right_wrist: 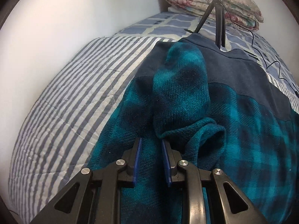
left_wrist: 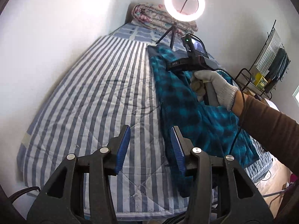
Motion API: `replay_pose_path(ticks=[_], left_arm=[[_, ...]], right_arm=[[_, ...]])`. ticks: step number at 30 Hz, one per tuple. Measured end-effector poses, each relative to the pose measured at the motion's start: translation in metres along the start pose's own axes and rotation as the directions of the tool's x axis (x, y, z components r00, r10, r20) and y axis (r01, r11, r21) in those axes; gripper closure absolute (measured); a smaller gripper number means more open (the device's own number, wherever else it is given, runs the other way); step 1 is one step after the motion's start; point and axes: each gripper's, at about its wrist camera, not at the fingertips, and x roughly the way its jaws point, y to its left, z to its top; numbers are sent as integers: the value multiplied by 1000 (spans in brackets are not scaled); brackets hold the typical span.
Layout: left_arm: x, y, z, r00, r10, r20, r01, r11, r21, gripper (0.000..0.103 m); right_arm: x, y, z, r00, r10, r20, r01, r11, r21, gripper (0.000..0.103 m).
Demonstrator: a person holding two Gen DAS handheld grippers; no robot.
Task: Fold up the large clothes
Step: 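Lift the grasped sleeve with the right tool and carry it over the shirt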
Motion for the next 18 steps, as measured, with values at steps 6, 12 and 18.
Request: replay_pose_path(ticks=[6, 12, 18], left_arm=[[-37, -15, 13, 996, 13, 86, -16, 999, 33, 58], [-80, -33, 20, 988, -26, 155, 20, 999, 45, 57], [-112, -70, 21, 980, -99, 172, 81, 991, 107, 38]], right_arm=[[-88, -15, -30, 992, 35, 123, -45, 996, 76, 72], [-203, -40, -95, 974, -9, 226, -6, 998, 64, 46], [-299, -97, -176, 960, -118, 252, 72, 980, 187, 45]])
